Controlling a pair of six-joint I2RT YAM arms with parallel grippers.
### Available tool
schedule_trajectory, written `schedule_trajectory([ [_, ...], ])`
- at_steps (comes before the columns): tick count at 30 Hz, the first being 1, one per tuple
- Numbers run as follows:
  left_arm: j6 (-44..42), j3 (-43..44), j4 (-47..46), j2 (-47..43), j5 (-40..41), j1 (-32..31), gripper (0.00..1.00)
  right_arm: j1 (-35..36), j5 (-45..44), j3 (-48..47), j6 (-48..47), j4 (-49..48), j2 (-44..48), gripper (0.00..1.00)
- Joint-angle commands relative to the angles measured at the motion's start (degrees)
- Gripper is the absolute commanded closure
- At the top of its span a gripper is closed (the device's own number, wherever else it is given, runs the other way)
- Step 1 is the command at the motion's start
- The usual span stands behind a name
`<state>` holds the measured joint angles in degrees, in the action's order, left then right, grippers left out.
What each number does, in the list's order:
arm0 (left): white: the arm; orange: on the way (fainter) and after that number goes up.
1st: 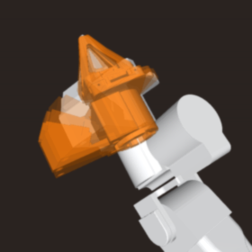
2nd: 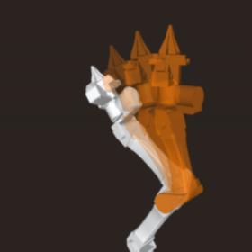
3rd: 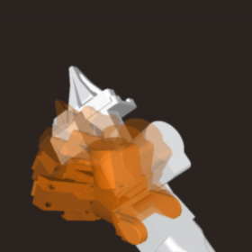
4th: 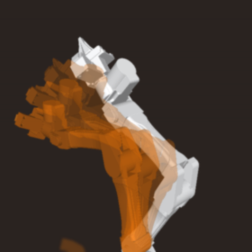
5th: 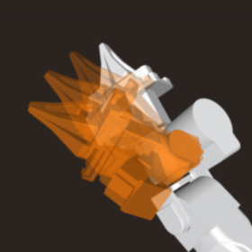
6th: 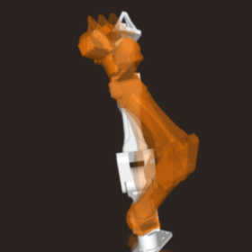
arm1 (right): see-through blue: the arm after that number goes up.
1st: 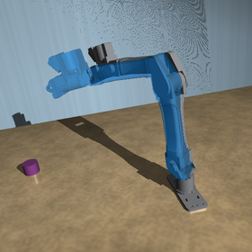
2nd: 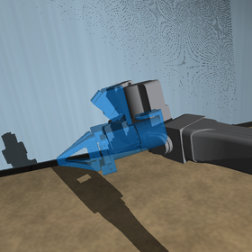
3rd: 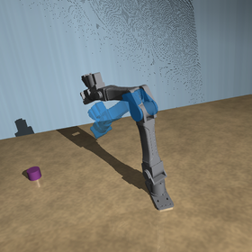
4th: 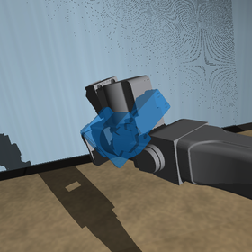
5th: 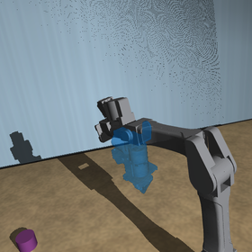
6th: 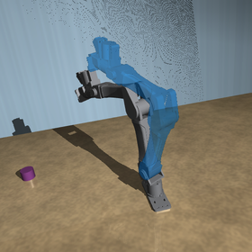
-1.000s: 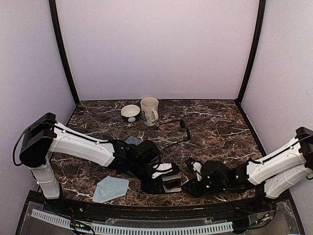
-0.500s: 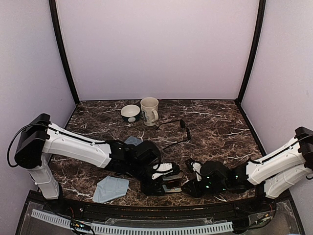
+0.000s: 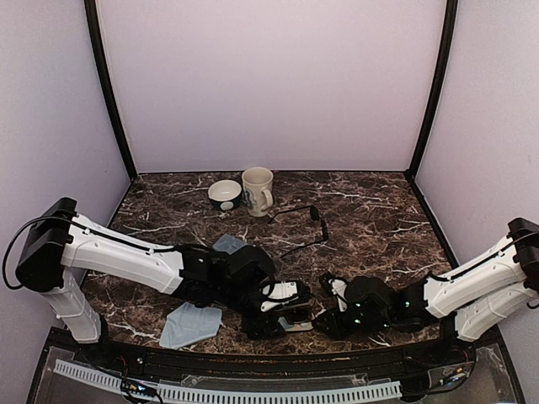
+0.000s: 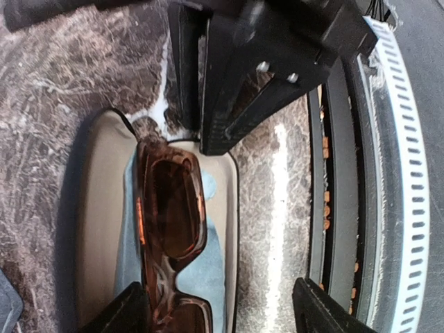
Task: Organize the sunglasses
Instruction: Place the sunglasses in the sunglasses case.
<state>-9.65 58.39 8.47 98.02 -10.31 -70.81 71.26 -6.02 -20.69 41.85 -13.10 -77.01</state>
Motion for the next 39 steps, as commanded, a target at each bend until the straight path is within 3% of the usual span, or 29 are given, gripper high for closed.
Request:
schedule_trajectory([
  [1,-2.7,-2.3,-4.5,-4.9,3.0,-1.0,0.24,0.7,-0.4,-1.1,-0.8,0.5,-0.9,0.74],
  [10,-7.4,-3.4,-7.3,-4.3,4.5,-2.8,0.21,0.7,-0.5,-1.2,-0.7,0.9,-0.5,0.74],
  [39,-18.4,-1.9,-11.7,4.0,21.4,-8.6,0.18,0.7,0.0,-1.4,-0.4,0.8,0.1,0.74],
])
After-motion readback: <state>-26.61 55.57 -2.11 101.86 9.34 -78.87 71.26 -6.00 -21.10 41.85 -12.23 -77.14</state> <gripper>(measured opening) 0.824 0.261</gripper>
